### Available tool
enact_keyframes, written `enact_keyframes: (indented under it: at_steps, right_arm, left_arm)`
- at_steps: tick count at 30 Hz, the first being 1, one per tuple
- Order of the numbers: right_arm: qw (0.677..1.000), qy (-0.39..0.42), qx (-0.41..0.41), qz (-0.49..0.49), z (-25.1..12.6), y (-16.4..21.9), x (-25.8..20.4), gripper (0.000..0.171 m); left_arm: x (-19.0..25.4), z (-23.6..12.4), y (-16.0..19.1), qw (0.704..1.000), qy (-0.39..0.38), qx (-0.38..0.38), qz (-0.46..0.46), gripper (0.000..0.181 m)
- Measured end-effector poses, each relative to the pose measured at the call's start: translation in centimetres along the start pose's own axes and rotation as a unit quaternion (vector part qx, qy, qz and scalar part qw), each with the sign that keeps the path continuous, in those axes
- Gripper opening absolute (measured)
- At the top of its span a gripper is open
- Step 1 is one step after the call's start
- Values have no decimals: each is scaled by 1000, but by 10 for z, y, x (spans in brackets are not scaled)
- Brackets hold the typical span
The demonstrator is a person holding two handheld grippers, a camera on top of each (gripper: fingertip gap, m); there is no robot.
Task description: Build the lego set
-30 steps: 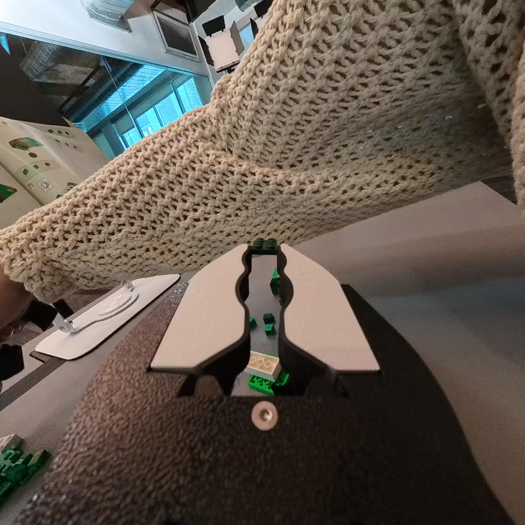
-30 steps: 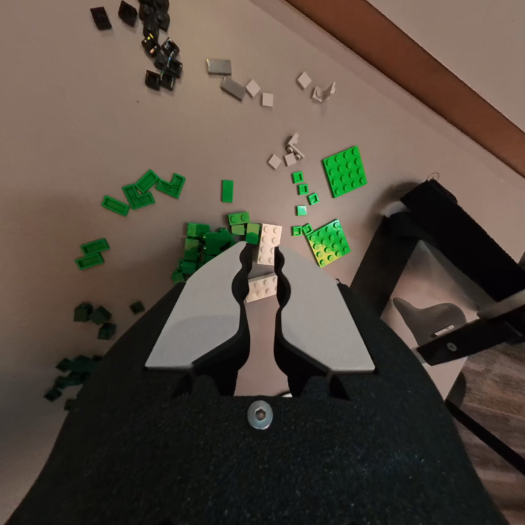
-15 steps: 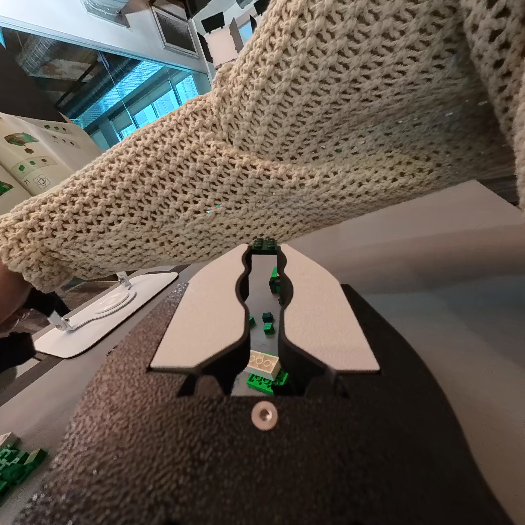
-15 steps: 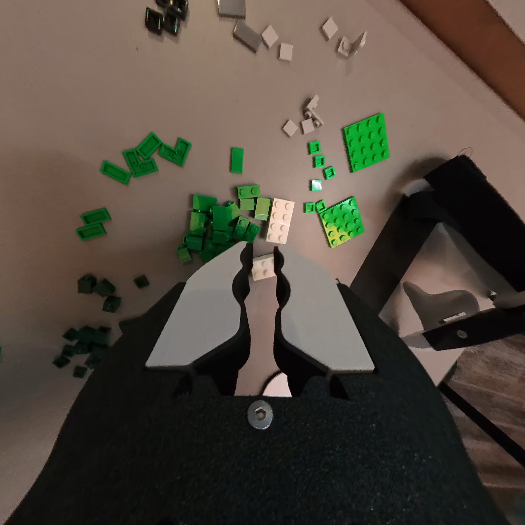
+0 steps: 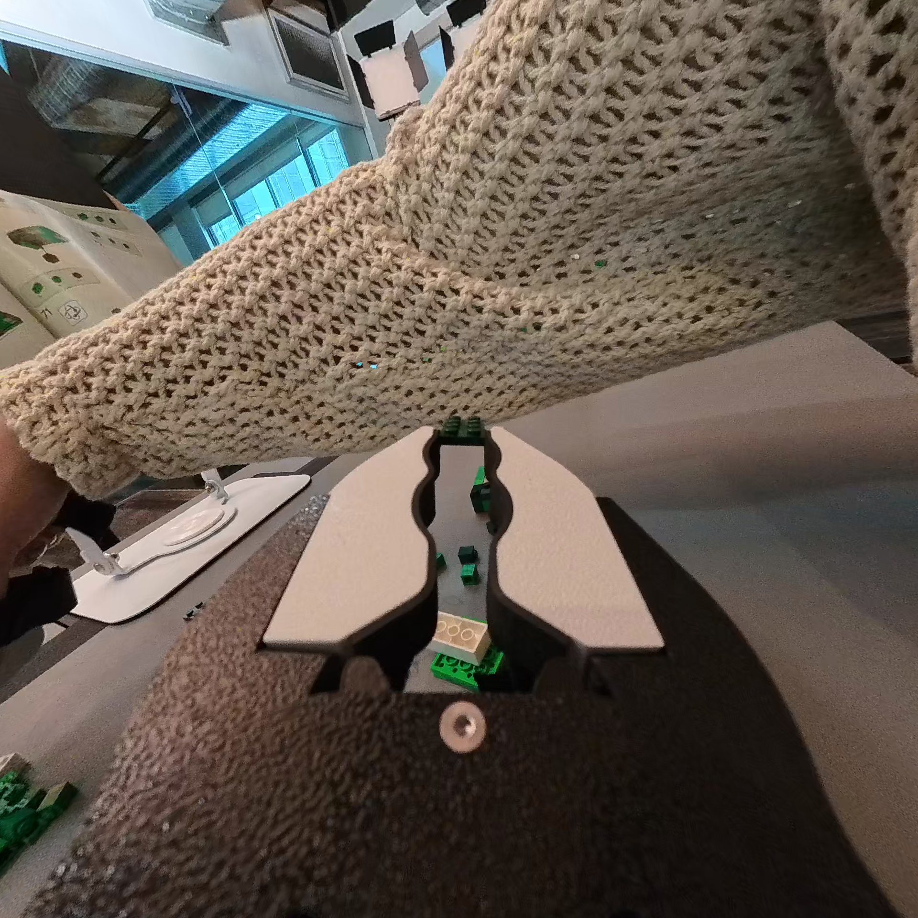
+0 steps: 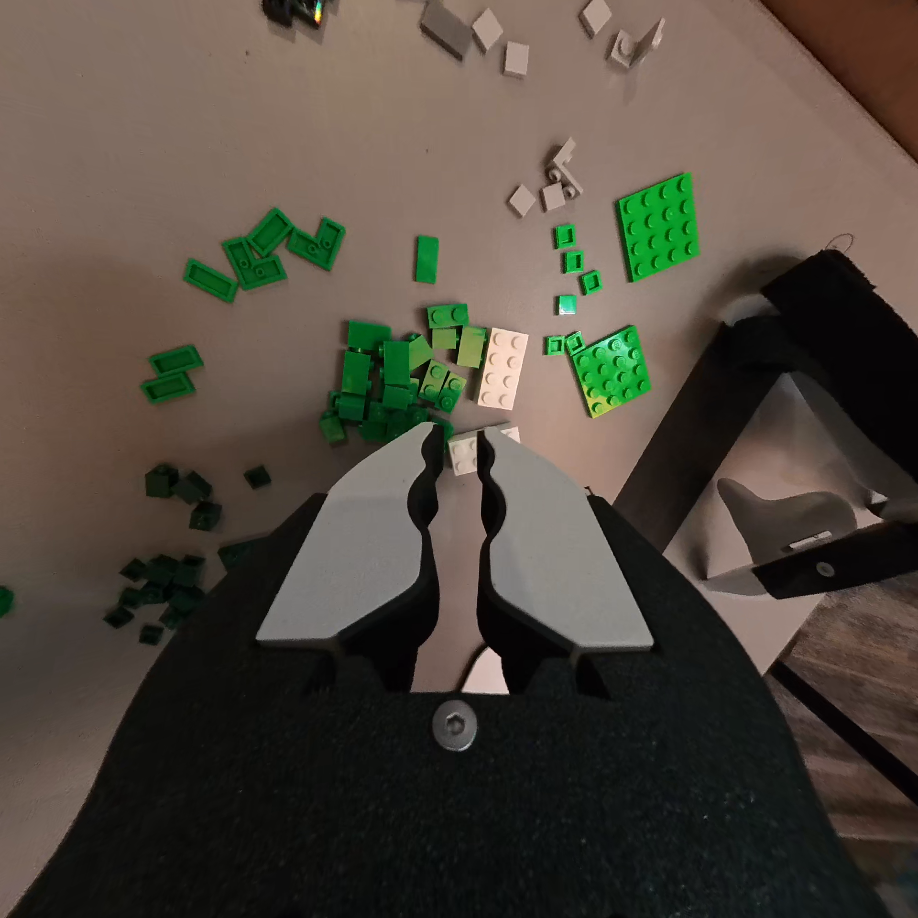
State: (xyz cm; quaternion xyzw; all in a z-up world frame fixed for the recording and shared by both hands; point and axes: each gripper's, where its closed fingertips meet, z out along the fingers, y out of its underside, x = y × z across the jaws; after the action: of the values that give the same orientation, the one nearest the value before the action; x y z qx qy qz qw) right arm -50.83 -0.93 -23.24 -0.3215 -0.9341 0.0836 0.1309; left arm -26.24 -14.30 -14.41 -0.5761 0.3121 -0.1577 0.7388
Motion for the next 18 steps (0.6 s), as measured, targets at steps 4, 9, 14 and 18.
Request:
enact_keyframes:
  at_steps: [4,9,14,18]
  right_arm:
    - [1000,2,3,1,-2,-1,-2,12]
    - [1000,20,-12,3,-7,4,1,11]
    - [1000,21,-16,5,-9,9,-1,10]
    - [1000,22,-13,12,-9,12,-2,10]
  left_arm:
    - [0,0,0,1000,1,0,0,16]
    - [-1,0,0,1000,0,0,-5,16]
    - [-1,-1,1,1000,-1,1,-8,16]
    - [-2,-1,1,1000,-1,1,-9,16]
